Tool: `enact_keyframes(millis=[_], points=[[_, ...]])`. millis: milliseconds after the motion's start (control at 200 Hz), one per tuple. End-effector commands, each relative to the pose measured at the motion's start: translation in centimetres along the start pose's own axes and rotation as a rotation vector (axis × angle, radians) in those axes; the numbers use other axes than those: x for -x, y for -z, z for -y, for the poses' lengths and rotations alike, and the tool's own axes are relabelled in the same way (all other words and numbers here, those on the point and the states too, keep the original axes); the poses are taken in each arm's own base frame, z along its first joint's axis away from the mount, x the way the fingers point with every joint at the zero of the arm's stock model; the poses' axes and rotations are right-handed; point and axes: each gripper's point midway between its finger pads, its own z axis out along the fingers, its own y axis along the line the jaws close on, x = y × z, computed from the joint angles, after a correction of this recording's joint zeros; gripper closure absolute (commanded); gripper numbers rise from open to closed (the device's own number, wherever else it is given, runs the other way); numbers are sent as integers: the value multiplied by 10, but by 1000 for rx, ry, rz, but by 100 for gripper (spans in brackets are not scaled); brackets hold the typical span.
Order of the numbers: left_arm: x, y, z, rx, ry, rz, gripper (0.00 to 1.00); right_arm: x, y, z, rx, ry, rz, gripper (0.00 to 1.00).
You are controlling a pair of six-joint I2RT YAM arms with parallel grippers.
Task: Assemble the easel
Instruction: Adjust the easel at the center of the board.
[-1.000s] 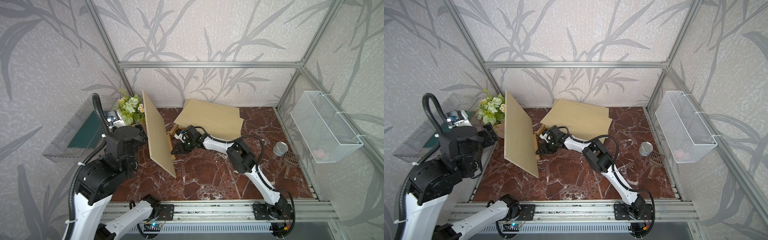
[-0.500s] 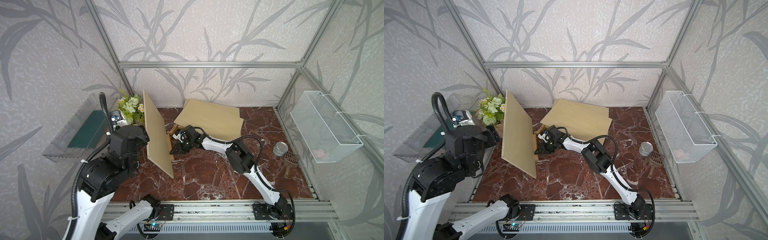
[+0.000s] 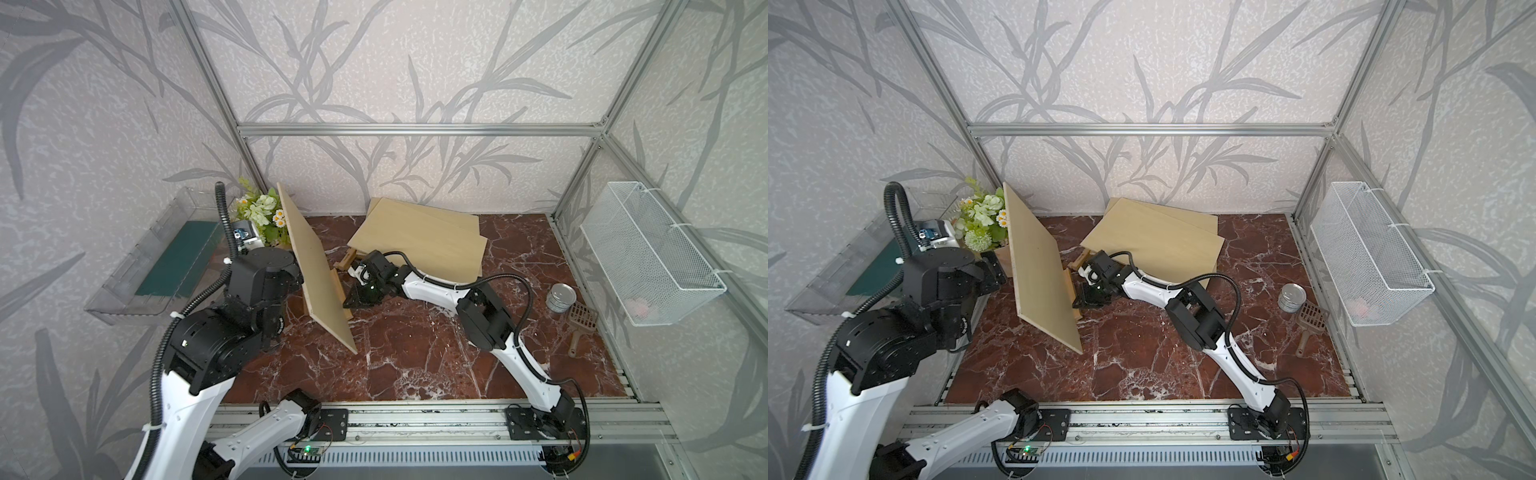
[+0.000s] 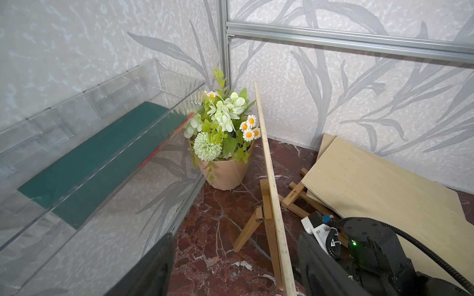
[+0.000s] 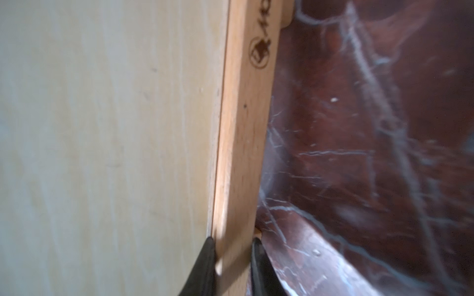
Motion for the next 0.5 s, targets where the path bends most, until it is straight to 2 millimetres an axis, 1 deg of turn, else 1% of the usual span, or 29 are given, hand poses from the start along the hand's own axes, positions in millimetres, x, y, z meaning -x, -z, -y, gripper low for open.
enact_keyframes(millis=[0,250,440,495], points=[[-9,-2,-1,9,-27,-36,23,-14,10,53,-238,4,-19,87],[-18,-7,15,-47,-40,-89,24,-17,25,77,-382,16,7,90],[-28,-10,30,-115,-38,-143,24,-11,35,82,-432,29,45,91],[-30,-11,33,-128,-42,-154,24,-9,38,86,-459,29,59,90]])
